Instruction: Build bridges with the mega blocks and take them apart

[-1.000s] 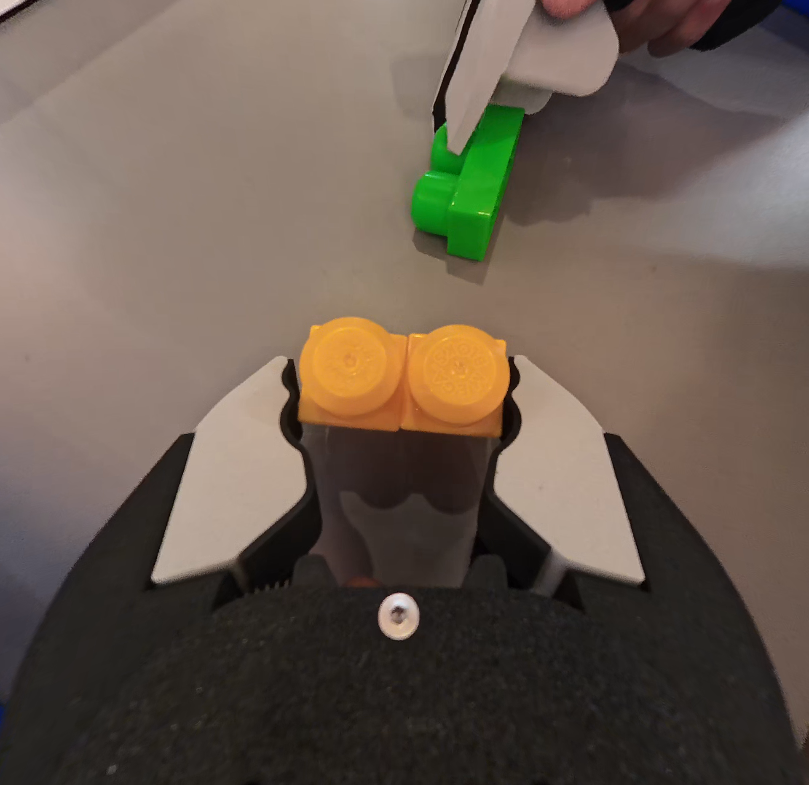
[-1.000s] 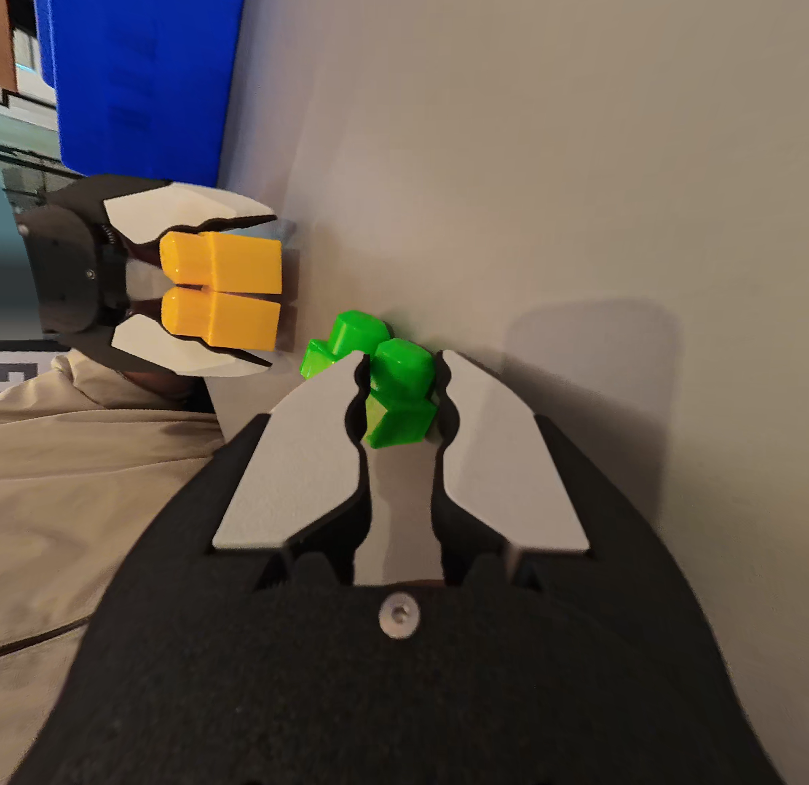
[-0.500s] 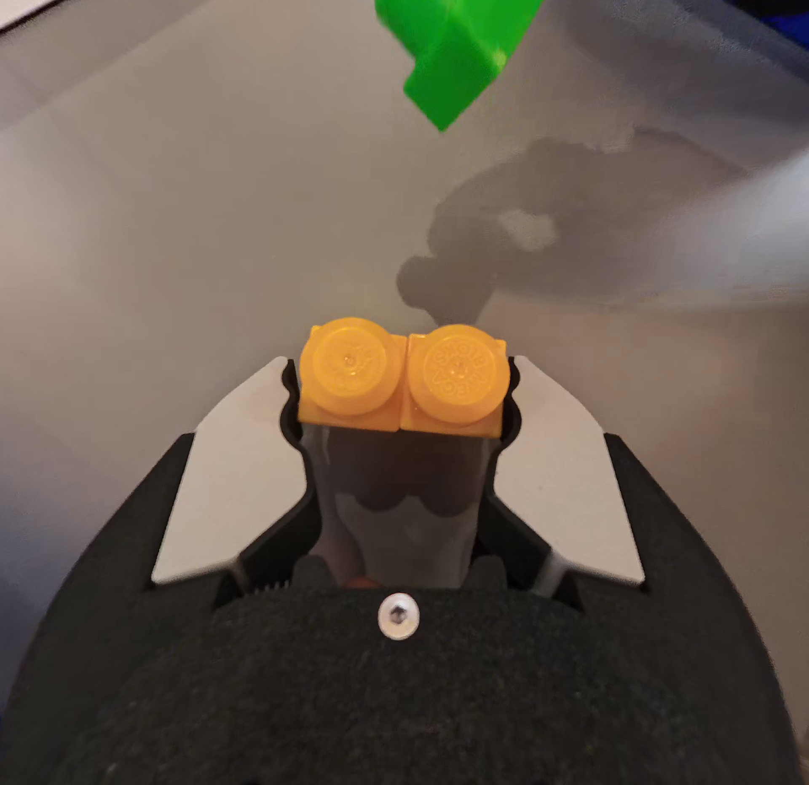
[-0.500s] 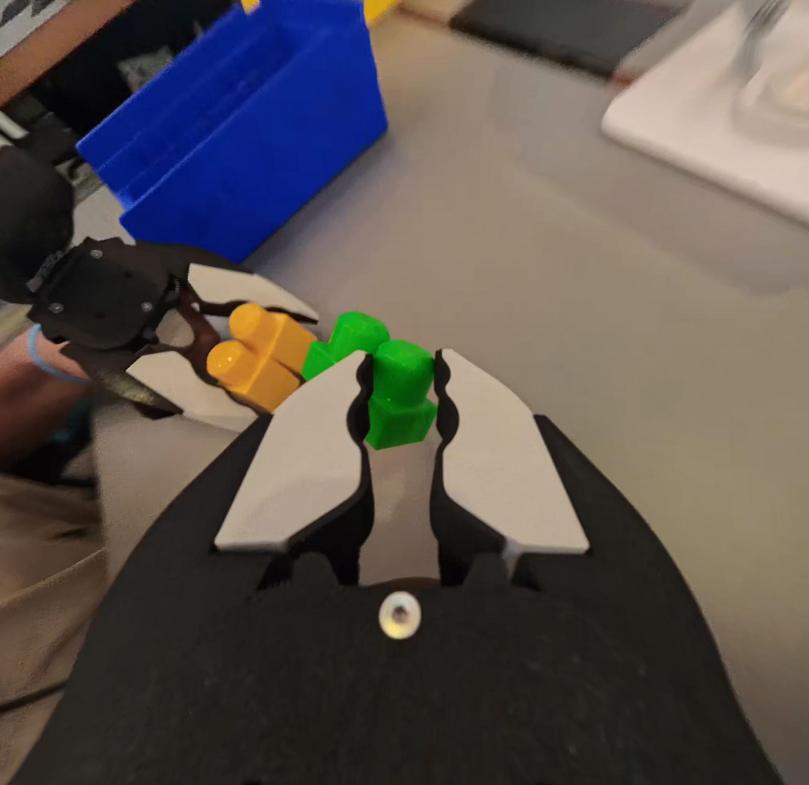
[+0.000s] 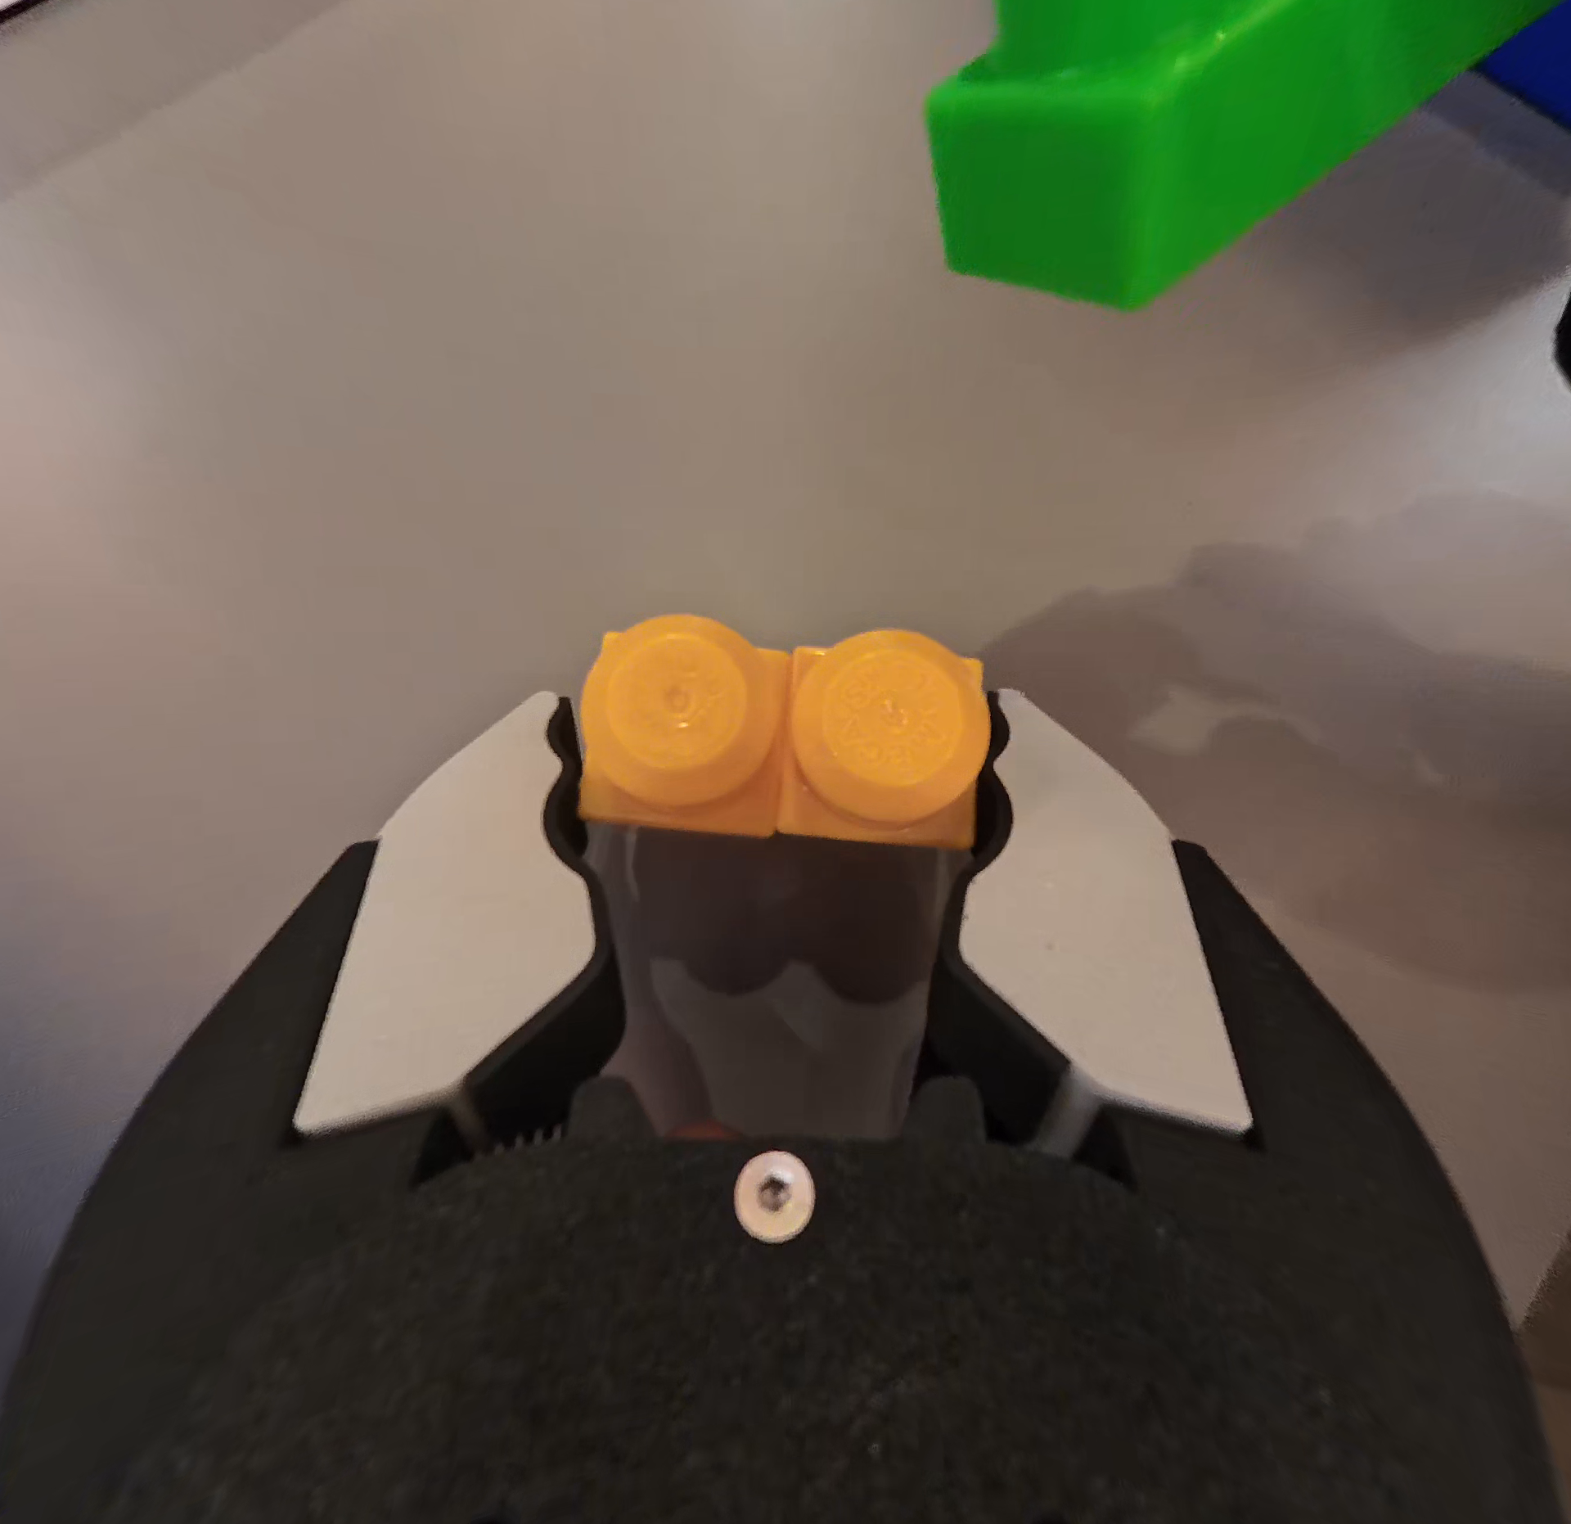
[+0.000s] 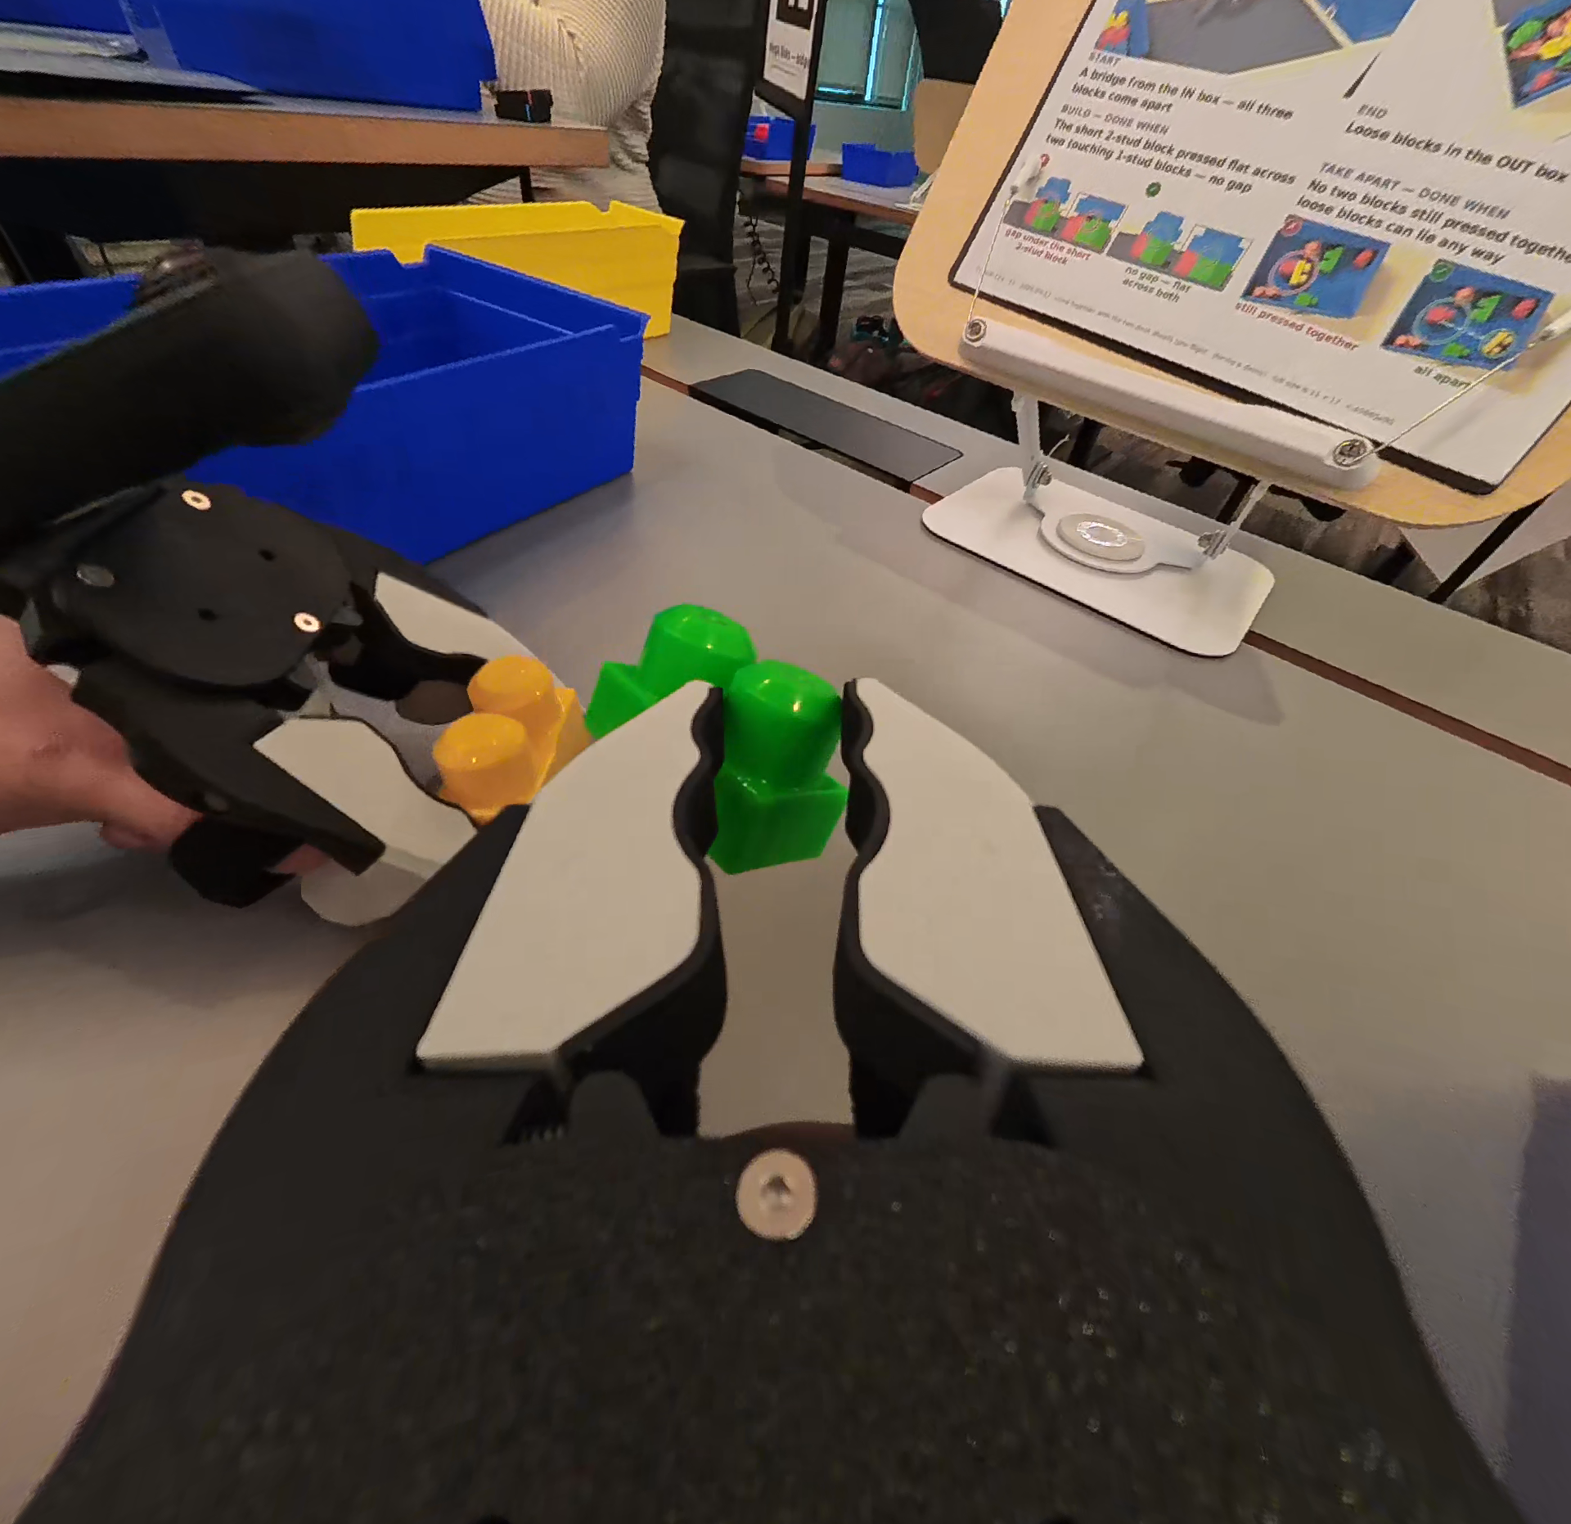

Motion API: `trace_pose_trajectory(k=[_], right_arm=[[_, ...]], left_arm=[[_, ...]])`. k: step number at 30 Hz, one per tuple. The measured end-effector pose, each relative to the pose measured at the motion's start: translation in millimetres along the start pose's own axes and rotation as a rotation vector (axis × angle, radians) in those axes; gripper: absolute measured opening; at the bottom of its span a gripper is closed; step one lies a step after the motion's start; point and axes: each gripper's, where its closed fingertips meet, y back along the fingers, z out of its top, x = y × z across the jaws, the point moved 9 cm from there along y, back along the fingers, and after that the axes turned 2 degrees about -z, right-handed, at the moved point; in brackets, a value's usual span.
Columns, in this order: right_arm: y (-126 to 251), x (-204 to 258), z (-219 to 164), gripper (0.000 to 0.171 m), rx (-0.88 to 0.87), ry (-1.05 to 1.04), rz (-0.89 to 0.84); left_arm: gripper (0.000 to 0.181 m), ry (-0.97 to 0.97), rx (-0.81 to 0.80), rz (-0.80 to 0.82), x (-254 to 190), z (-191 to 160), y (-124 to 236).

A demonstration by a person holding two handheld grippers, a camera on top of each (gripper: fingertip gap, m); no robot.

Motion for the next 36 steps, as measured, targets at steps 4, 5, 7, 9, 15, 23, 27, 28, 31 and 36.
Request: trace_pose_trajectory(k=[4,5,7,9,15,23,27,28,31,36], right_arm=[[-14.8,12.0,9.0,0.026,0.018,0.038,0.047],[-19.2,15.4,11.0,0.026,0.028,0.063,0.047],[-25.3,19.1,13.8,0.026,0.038,0.093,0.037],[-27.6,21.5,16.9,0.026,0.033,0.108,0.023],[-34.5,32.7,19.0,0.026,0.044,0.233,-0.032],[-32.6,47.0,12.7,0.026,0.083,0.251,0.001],[-30.5,48.5,6.6,0.026,0.112,0.222,-0.005],[-30.0,47.8,5.9,0.026,0.123,0.205,0.0],[-28.8,45.8,3.4,0.026,0.145,0.168,0.009],[-29.1,43.6,0.0,0.025,0.163,0.083,0.039]], left_arm=[[0.089,-0.011,-0.003,-0.032,-9.4,4.5,-2.5],[0.089,-0.013,-0.004,-0.036,-10.8,6.2,-2.8],[0.089,-0.021,-0.01,-0.036,-12.9,9.9,-2.9],[0.089,-0.029,-0.014,-0.027,-13.6,13.3,-2.7],[0.089,-0.031,-0.025,-0.031,-15.5,18.4,-3.8],[0.089,-0.028,-0.021,-0.029,-15.0,19.8,-6.5],[0.087,-0.024,-0.024,-0.032,-14.0,19.2,-6.3],[0.087,-0.021,-0.024,-0.03,-13.4,18.4,-6.7],[0.087,-0.014,-0.024,-0.033,-12.5,16.9,-8.2],[0.087,-0.031,-0.009,-0.005,-11.2,13.8,-10.8]])
